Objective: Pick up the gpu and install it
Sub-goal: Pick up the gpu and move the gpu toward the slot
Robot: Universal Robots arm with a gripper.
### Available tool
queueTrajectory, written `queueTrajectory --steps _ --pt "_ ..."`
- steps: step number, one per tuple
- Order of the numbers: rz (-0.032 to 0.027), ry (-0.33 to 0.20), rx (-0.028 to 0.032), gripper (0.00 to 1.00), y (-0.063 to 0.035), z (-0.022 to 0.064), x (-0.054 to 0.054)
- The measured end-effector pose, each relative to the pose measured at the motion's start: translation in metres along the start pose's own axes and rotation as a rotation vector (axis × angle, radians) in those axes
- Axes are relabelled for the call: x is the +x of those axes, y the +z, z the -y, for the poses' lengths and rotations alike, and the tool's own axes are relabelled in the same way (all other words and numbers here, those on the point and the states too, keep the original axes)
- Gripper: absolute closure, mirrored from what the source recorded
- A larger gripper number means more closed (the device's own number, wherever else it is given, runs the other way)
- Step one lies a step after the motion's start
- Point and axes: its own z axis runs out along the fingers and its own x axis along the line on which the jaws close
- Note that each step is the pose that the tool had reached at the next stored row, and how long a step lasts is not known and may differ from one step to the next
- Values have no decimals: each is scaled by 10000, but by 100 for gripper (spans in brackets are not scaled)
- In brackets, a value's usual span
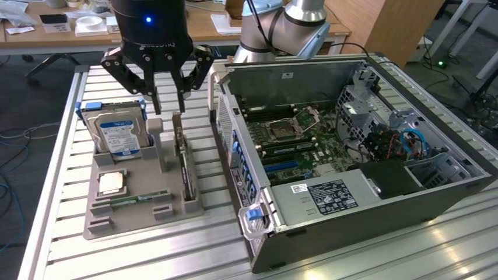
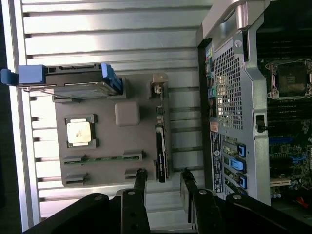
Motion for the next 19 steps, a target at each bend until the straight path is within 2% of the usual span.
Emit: queueTrajectory --steps 3,19 --pt "0 0 0 58 6 1 1" --pt "0 0 0 58 295 14 10"
